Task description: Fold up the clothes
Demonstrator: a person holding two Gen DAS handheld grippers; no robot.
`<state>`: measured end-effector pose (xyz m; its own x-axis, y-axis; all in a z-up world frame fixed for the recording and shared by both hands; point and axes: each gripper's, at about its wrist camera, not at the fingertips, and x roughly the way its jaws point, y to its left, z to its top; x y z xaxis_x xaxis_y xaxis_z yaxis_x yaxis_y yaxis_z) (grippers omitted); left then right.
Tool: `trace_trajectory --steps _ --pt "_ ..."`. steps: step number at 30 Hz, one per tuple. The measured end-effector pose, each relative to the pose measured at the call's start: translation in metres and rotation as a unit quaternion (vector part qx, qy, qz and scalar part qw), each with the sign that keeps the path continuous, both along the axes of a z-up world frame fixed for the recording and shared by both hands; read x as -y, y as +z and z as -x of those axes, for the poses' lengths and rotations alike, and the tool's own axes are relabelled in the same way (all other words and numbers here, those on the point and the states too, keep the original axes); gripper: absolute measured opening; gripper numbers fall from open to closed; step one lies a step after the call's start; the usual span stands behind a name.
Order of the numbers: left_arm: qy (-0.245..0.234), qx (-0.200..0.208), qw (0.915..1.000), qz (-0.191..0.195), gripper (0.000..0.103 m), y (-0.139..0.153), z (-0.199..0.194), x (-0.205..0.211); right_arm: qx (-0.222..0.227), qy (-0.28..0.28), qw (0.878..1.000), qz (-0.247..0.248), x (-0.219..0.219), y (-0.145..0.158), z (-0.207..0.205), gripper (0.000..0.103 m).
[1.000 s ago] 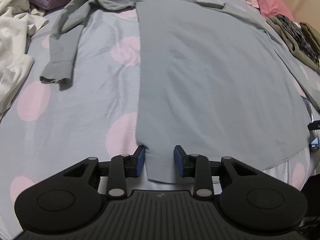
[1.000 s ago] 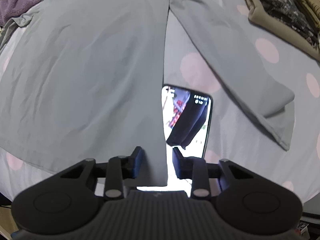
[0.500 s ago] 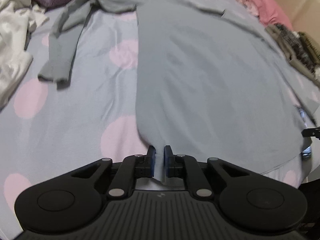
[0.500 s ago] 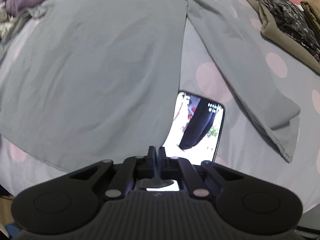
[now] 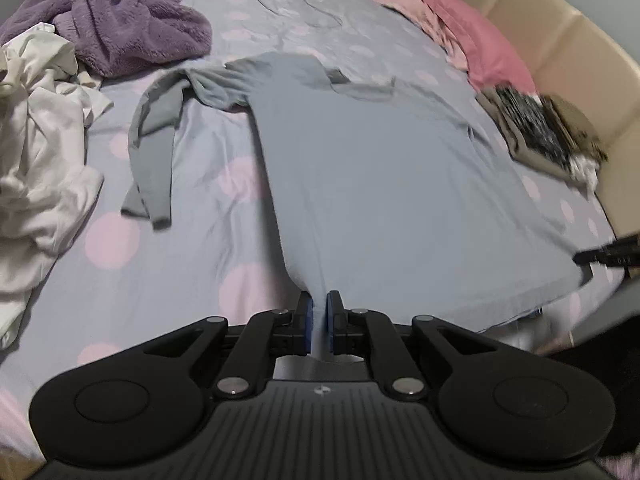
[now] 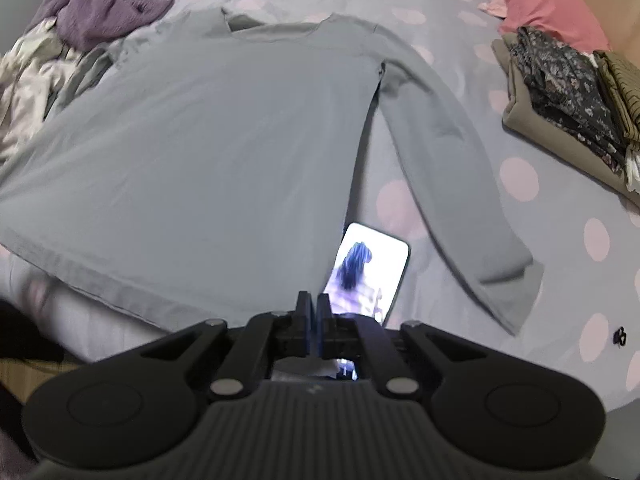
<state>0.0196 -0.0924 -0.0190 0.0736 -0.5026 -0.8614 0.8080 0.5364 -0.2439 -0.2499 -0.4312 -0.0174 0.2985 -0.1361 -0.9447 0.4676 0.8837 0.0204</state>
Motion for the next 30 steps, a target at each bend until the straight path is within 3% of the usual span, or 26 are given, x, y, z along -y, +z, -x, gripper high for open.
trace_trajectory --steps 5,13,18,20,23,30 --pt "-0.028 -0.010 0.9982 -0.051 0.005 -0.024 0.021 -0.013 -0.038 0.009 0.999 -0.031 -0.007 -0.029 0.009 0.003" --pt "-0.014 -0.052 0.9919 -0.115 0.007 -0.085 0.013 0.000 -0.080 -0.007 0.994 -0.075 -0.001 -0.088 0.004 0.003" --pt "0.004 -0.057 0.9889 -0.137 0.018 -0.098 0.003 0.001 -0.088 0.001 0.994 -0.071 -0.003 -0.092 -0.006 0.013" --pt "0.009 -0.055 0.9905 -0.126 0.021 -0.092 0.000 -0.002 -0.083 0.002 0.995 -0.062 0.000 -0.085 -0.006 0.027" --pt "0.025 -0.051 0.9940 -0.093 0.027 -0.076 -0.015 -0.004 -0.061 -0.017 0.997 -0.053 0.018 -0.071 -0.004 0.027" --pt "0.090 -0.028 0.9948 -0.040 0.028 -0.048 -0.069 0.004 -0.011 -0.112 0.994 -0.007 0.082 -0.043 -0.010 0.029"
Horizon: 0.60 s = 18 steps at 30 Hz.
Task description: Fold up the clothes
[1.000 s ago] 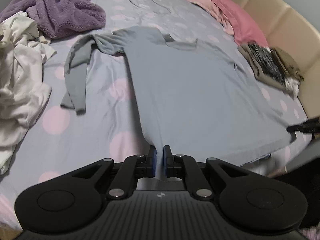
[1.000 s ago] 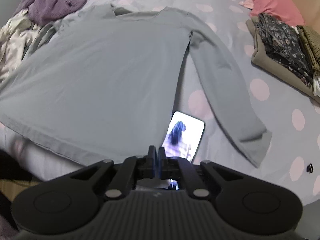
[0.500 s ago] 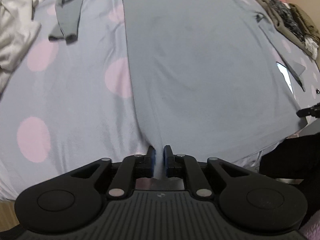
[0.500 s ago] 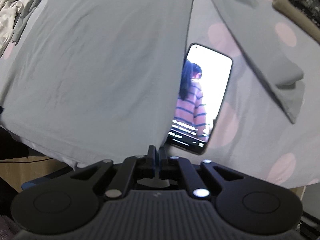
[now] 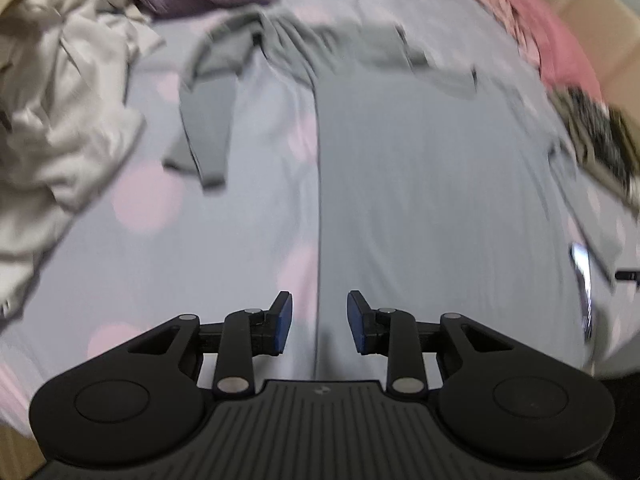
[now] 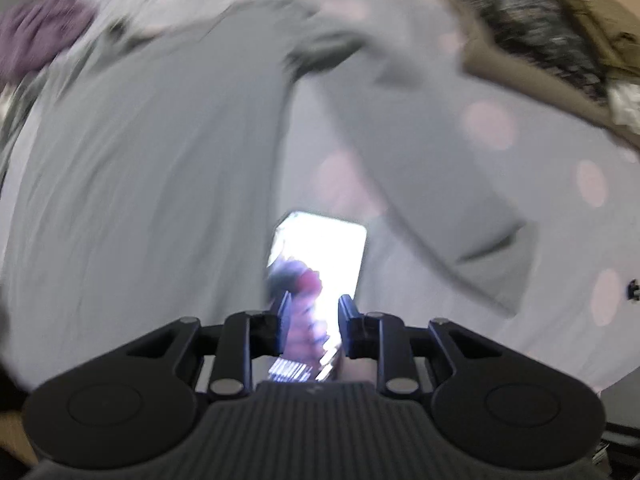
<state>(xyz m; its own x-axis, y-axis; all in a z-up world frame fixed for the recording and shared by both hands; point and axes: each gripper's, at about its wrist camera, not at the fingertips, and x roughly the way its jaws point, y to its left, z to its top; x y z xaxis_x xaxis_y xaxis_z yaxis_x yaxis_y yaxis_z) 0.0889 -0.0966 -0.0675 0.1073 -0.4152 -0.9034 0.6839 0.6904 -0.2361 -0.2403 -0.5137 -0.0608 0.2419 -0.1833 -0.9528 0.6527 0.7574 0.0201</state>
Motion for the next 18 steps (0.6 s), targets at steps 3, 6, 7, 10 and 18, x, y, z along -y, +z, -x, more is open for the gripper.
trace_trajectory --steps 3,6,7,10,18 --pt "0.015 0.013 0.9998 0.008 0.028 0.001 -0.020 0.010 0.013 -0.062 0.998 0.015 0.036 0.003 0.006 0.029" --pt "0.029 0.036 0.9989 0.005 0.028 -0.004 -0.039 0.024 0.026 -0.128 0.991 0.020 0.073 -0.003 0.016 0.029" --pt "0.034 0.043 0.9985 0.003 0.028 -0.006 -0.045 0.028 0.028 -0.143 0.989 0.023 0.083 -0.009 0.021 0.029" --pt "0.052 0.048 0.9975 0.005 0.028 -0.016 -0.063 0.034 0.029 -0.183 0.982 0.040 0.108 -0.021 0.031 0.029" --pt "0.080 0.057 0.9951 -0.009 0.028 -0.033 -0.085 0.045 0.019 -0.258 0.963 0.072 0.153 -0.050 0.073 0.029"
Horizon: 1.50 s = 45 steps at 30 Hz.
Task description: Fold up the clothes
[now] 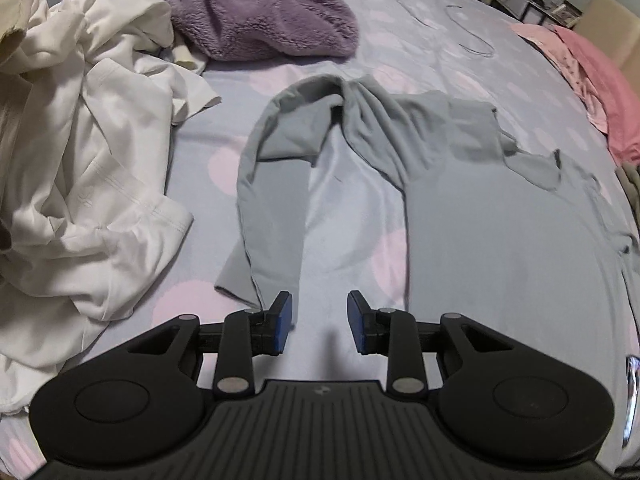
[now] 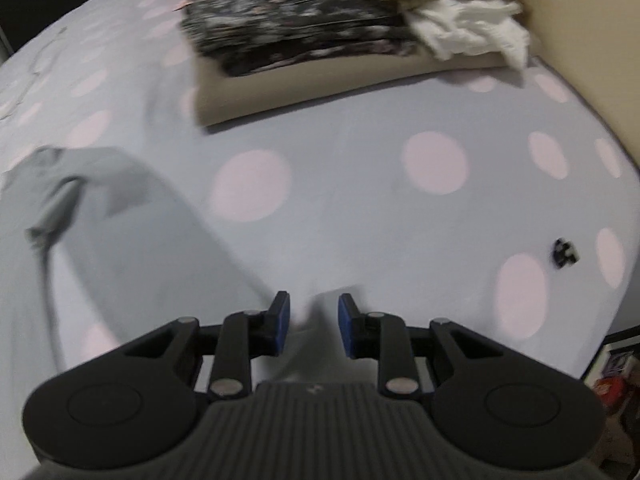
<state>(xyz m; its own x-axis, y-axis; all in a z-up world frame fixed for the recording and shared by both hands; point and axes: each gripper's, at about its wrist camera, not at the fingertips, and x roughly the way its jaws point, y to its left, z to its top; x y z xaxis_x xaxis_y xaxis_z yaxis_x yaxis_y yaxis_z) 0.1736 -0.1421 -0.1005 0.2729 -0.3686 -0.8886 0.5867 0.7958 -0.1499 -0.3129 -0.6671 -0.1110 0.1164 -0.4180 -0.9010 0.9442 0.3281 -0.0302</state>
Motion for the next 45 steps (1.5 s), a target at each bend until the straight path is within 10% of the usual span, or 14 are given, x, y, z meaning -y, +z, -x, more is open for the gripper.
trace_trajectory --steps 10,13,29,37,45 --pt "-0.003 0.006 1.0000 -0.002 0.028 -0.003 0.003 0.021 0.027 -0.034 0.997 -0.064 0.014 -0.042 0.015 0.032" --pt "-0.001 0.006 1.0000 -0.003 0.028 -0.003 0.004 0.022 -0.007 -0.002 0.999 -0.051 0.006 -0.045 0.000 0.009" --pt "0.031 -0.006 0.9995 0.003 0.028 -0.002 -0.004 0.007 0.002 -0.059 0.997 0.044 0.012 0.025 0.027 0.000" --pt "0.025 -0.003 0.9997 0.004 0.028 0.001 -0.001 0.013 0.038 -0.050 0.997 -0.044 0.007 -0.017 0.030 0.032" --pt "0.020 0.000 0.9998 -0.003 0.028 -0.001 0.001 0.016 0.031 -0.057 0.993 -0.097 0.003 -0.058 0.029 0.039"
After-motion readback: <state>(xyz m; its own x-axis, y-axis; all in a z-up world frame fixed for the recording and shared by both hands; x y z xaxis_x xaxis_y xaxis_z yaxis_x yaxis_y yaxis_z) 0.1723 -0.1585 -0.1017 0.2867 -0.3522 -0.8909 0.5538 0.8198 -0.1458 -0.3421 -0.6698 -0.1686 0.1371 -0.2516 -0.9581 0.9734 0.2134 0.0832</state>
